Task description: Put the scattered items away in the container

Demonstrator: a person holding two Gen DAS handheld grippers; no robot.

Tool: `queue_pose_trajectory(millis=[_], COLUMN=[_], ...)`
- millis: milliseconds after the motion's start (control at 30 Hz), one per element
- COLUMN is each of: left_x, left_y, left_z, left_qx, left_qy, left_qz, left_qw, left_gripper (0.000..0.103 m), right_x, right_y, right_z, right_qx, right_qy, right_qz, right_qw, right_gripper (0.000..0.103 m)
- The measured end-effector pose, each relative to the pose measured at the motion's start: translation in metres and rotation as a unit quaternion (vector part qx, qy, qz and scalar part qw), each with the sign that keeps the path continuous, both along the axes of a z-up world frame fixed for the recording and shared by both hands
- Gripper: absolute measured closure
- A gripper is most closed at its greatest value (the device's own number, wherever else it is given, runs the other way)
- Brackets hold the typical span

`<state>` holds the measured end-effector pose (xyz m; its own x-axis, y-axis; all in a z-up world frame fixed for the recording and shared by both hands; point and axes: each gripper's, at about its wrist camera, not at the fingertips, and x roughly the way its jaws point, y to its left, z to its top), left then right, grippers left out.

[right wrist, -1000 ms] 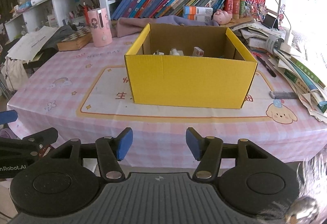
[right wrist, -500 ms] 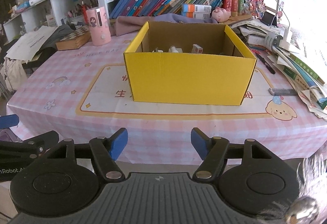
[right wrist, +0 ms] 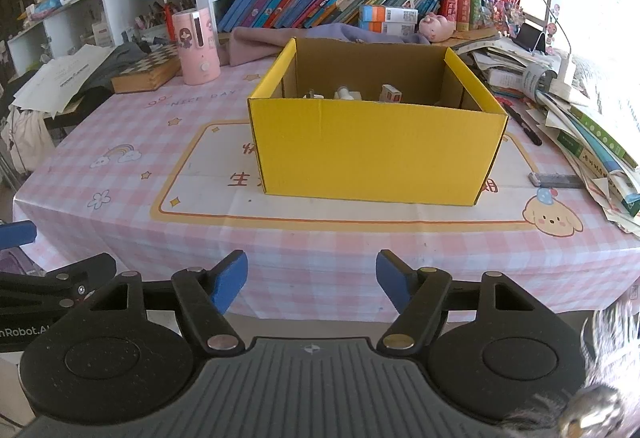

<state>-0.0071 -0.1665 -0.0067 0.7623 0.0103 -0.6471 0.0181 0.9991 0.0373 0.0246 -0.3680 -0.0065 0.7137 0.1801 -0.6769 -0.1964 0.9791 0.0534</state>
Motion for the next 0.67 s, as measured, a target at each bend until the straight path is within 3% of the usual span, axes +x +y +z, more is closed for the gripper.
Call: queue_pose_trajectory(millis=[667], left_x=[-0.0021], left_y=[0.0016], left_z=[0.0018], left_qx=[-0.005], left_qy=[-0.015], left_qz=[-0.010], left_qw=[0.9998], left_gripper=[0.000], right_x=[0.0023], right_y=[0.0018], right_z=[-0.0008], right_qx=[-0.001], right_qy=[0.002], right_qz=[0.000], right_qw=[1.000], right_gripper=[0.034])
